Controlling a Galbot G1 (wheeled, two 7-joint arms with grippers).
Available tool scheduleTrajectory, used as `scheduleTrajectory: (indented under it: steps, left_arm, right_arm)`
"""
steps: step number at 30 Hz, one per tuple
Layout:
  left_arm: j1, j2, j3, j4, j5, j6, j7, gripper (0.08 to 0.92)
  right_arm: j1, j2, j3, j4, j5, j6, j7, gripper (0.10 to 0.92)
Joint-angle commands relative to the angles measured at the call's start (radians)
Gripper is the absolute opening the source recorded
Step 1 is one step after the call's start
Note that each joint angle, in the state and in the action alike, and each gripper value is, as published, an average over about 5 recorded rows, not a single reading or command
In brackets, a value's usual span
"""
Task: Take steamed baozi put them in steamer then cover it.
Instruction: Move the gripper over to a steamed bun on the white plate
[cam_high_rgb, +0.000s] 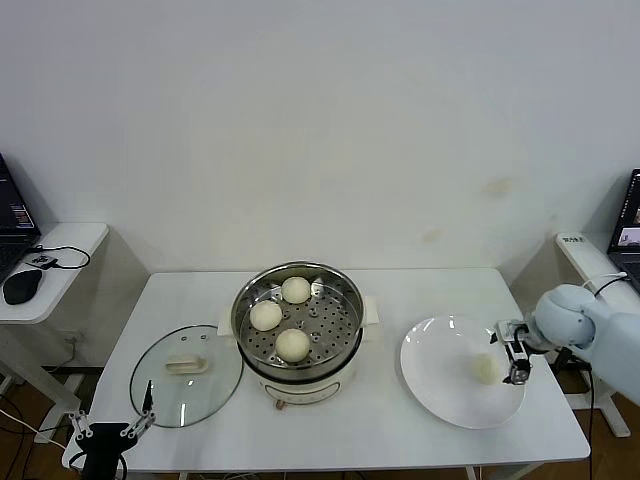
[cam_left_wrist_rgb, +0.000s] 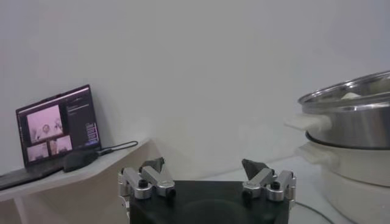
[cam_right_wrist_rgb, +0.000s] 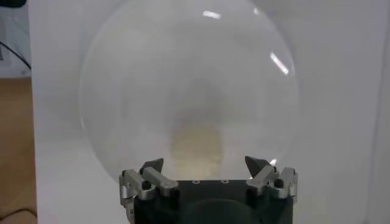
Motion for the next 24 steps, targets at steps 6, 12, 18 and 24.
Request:
scheduleTrajectory:
  steps: [6,12,18,24]
  left_arm:
    - [0.001,-0.001,-0.006,-0.003,0.0,-0.002,-0.001,0.823]
    - [0.002,-0.002,-0.012,-0.003,0.0,-0.004,-0.003,0.823]
    - [0.004,-0.004,-0.015,-0.006,0.0,-0.005,-0.003,0.823]
    - [0.002,-0.005,-0.014,-0.005,0.0,-0.005,-0.003,0.823]
  right_arm:
    - [-0.094,0.065,0.055,-0.098,-0.057,0.014,0.025,0.823]
    - [-0.093,0.097,0.058,-0.114,-0.058,0.012,0.04,0.821]
    - [-0.097,0.116,0.057,-0.116,-0.058,0.004,0.043,0.782]
    - [-0.089,0.11,0.056,-0.114,-0.062,0.0,0.033,0.718]
